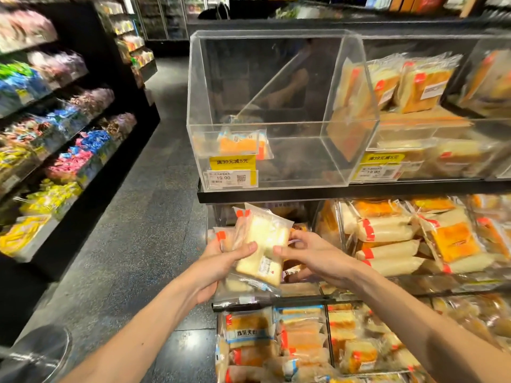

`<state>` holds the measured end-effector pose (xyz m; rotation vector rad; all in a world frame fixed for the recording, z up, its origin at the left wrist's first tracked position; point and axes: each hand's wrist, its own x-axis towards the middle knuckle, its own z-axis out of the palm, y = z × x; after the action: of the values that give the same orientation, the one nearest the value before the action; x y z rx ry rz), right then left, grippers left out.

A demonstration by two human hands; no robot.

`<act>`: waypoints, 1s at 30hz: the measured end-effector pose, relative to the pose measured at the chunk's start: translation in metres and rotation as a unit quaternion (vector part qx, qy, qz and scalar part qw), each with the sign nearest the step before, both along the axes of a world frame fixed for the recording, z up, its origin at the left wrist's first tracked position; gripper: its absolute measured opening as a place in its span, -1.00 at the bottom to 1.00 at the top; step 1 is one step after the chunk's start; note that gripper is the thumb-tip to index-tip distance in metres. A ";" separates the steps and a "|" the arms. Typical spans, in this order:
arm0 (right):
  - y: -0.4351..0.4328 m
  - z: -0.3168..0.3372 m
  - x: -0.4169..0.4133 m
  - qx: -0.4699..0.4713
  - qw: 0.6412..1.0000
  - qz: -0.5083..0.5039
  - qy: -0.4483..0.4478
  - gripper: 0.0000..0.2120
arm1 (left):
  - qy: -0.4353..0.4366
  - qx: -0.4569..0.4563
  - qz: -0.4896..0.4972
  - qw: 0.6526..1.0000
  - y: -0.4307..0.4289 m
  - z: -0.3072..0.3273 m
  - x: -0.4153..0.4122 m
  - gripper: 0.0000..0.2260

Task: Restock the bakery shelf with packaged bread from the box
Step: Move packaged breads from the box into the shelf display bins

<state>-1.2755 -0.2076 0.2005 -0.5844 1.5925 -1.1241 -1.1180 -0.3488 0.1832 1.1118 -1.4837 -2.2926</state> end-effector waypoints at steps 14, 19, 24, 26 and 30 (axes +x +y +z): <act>0.032 0.052 -0.013 -0.098 0.995 -0.026 -0.008 -0.54 | 0.011 0.035 -0.063 0.997 0.004 0.052 -0.003 -0.04; 0.038 0.076 -0.023 -0.131 0.990 -0.043 -0.015 -0.52 | 0.023 -0.019 -0.084 0.996 0.008 0.081 -0.001 -0.46; 0.048 0.133 -0.041 -0.157 0.984 -0.004 0.078 -0.44 | 0.023 -0.066 -0.089 0.994 0.006 0.120 0.010 -0.34; 0.048 0.168 -0.050 -0.179 0.974 0.006 0.141 -0.45 | 0.052 -0.082 -0.097 0.991 0.003 0.146 0.013 -0.54; 0.033 0.236 -0.057 -0.236 0.929 -0.013 0.285 -0.51 | 0.065 -0.149 -0.076 0.984 -0.016 0.208 0.009 -0.66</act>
<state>-1.3321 -0.1744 0.4364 -1.3073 1.8138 -1.4561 -1.1089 -0.3652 0.3909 0.7769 -1.8377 -2.0931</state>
